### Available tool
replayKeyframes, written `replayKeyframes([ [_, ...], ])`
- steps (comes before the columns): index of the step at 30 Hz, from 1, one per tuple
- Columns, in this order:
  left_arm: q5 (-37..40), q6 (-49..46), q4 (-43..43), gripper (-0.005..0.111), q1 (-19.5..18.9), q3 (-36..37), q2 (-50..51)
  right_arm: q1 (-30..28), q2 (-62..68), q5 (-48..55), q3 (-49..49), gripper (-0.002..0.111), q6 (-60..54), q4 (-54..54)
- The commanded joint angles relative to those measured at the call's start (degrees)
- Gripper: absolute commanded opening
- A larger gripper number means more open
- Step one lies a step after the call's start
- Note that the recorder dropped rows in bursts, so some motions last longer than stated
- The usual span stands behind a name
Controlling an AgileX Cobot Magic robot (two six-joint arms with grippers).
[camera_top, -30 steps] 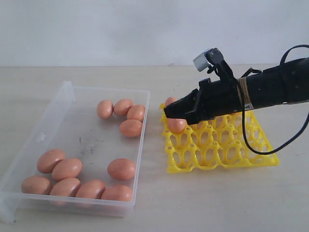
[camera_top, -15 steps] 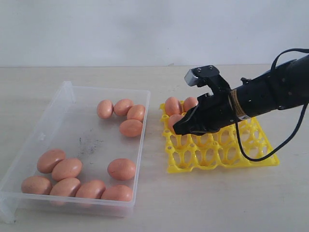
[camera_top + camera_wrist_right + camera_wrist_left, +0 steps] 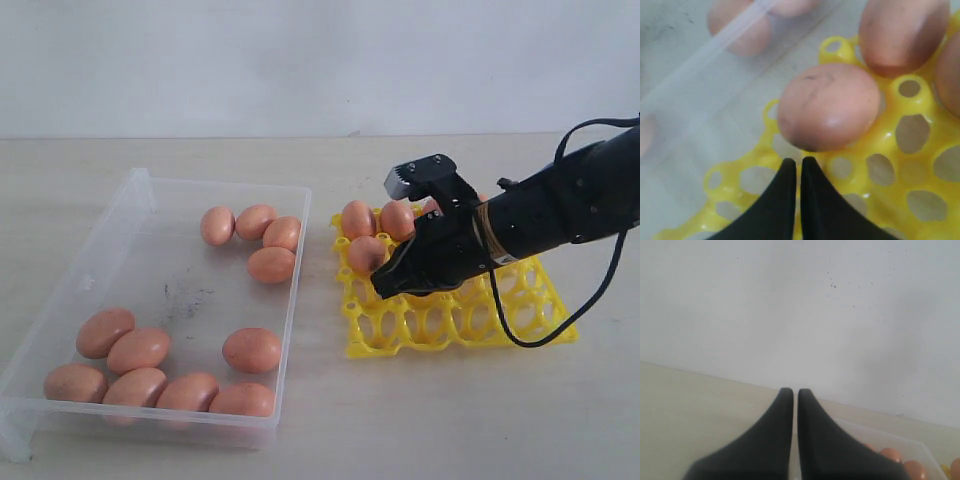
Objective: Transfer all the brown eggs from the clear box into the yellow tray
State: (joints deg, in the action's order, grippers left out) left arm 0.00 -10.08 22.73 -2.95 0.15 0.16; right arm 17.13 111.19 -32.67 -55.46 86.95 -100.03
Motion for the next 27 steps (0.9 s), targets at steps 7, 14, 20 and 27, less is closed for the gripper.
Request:
replayKeyframes([
  [7,0.0,-0.33,0.28,0.004,0.24,-0.15,-0.16,-0.06,0.94,1.66,-0.17,0.0,-2.43,0.08],
  [14,0.0,-0.33,0.28,0.004,0.24,-0.15,-0.16,-0.06,0.84,0.04,-2.69,0.0,-1.37,0.08],
  [20,0.0,-0.33,0.28,0.004,0.24,-0.15,-0.16,-0.06,0.84,0.94,-3.22,0.0,2.84,0.08],
  [27,0.0,-0.33,0.28,0.004,0.24,-0.15,-0.16,-0.03,-4.89,-14.33,-3.22,0.0,3.73,0.08],
])
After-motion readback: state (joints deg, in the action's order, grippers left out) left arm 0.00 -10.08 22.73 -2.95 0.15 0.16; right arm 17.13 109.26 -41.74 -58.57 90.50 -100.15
